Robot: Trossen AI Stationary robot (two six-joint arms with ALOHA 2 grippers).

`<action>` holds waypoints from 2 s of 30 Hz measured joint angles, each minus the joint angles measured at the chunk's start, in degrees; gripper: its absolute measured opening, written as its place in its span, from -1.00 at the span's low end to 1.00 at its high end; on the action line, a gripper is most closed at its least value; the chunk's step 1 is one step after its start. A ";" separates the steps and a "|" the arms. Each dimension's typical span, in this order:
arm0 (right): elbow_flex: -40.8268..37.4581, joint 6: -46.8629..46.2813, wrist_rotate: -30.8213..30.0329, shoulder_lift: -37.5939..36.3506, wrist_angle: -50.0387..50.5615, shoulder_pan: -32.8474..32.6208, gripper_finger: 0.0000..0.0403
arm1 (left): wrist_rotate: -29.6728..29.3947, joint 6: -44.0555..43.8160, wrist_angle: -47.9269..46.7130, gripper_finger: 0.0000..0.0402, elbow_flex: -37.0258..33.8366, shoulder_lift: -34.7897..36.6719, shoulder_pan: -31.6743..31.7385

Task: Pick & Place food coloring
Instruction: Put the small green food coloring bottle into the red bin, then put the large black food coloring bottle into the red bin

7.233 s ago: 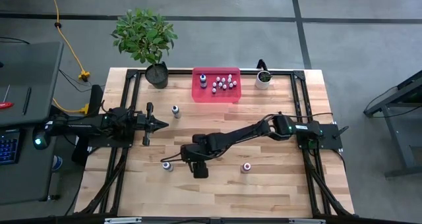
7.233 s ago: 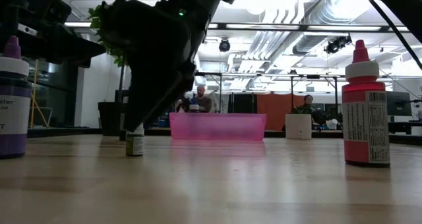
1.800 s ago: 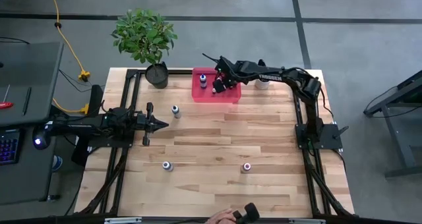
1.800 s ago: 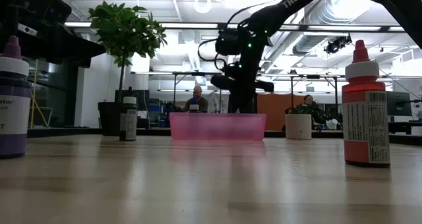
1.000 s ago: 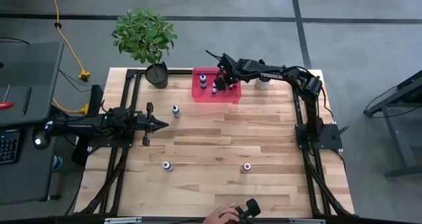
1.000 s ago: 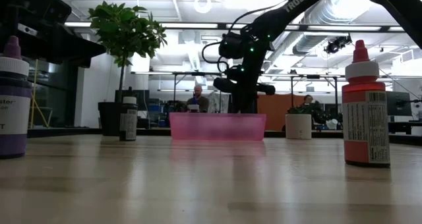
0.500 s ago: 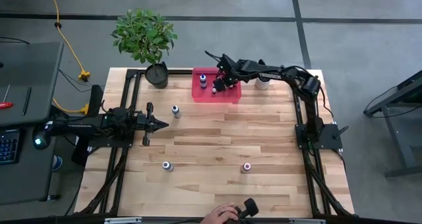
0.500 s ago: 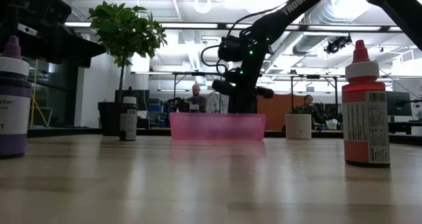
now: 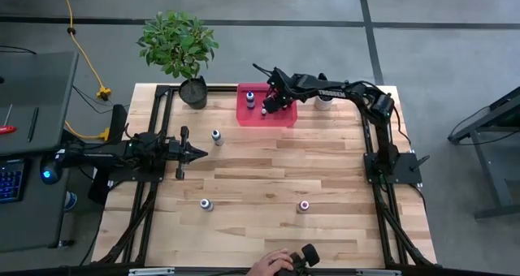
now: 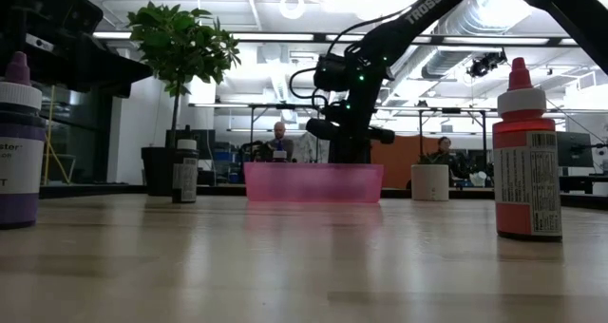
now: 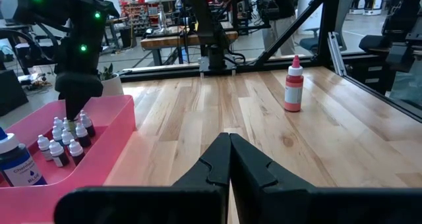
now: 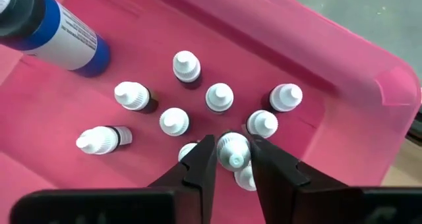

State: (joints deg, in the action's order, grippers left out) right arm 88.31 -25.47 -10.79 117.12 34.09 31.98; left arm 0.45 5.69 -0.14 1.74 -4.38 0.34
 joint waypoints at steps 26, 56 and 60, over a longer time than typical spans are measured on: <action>1.29 3.00 0.62 -1.11 -0.50 -0.32 -0.45 | 0.00 0.00 0.00 -1.00 0.02 0.00 0.00; 3.94 20.09 10.16 -14.75 -5.82 -18.91 -0.45 | 0.00 -0.01 0.00 -1.00 0.00 0.00 0.00; 6.76 19.53 9.74 -13.76 -3.53 -19.91 -0.45 | 0.00 0.00 -0.02 -1.00 0.00 0.00 0.00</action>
State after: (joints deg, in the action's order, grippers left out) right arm 95.07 -5.95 -1.05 103.36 30.57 12.07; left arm 0.45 5.69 -0.16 1.74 -4.38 0.34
